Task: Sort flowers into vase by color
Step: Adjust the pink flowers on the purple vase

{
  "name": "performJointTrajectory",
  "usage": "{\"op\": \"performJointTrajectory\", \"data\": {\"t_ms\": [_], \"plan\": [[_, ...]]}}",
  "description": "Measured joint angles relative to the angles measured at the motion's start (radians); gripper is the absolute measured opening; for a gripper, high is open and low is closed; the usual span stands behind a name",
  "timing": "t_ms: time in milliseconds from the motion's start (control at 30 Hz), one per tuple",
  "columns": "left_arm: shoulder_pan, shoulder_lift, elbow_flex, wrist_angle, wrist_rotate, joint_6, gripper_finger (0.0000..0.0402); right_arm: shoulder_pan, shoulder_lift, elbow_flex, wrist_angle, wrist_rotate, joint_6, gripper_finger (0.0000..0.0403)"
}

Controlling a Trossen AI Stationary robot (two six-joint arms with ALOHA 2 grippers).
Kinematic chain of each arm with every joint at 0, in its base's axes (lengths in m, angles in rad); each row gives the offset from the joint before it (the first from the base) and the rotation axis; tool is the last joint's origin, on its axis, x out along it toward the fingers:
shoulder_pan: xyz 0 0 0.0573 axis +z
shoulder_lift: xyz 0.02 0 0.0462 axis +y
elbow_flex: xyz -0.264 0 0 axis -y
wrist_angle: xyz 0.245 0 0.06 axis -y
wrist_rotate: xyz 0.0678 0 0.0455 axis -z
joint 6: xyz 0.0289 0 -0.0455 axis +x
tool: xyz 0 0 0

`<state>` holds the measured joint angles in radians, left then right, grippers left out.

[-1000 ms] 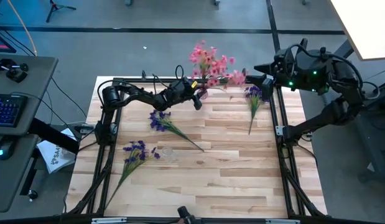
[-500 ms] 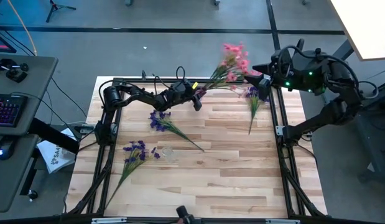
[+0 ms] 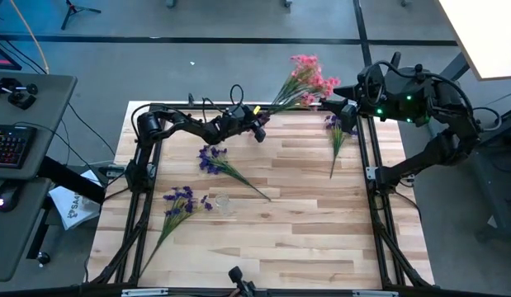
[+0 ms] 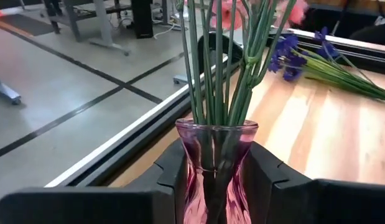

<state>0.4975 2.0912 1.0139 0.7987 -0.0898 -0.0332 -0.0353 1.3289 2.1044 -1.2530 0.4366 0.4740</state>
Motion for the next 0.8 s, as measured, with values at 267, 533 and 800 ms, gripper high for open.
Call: {"op": "performJointTrajectory", "data": {"t_ms": [267,533,800], "plan": [[0.000,-0.116,-0.004,0.007,0.009,0.061,0.0083,0.000,0.000,-0.020,-0.094,0.056,0.003,0.0279],[-0.003,-0.262,-0.097,0.064,0.064,-0.060,0.0083,-0.001,-0.023,-0.322,-0.201,0.097,0.127,0.0256],[-0.028,-0.274,-0.243,0.376,0.077,-0.302,0.0083,-0.005,-0.241,-1.000,0.182,-0.092,0.359,0.0056]]}}
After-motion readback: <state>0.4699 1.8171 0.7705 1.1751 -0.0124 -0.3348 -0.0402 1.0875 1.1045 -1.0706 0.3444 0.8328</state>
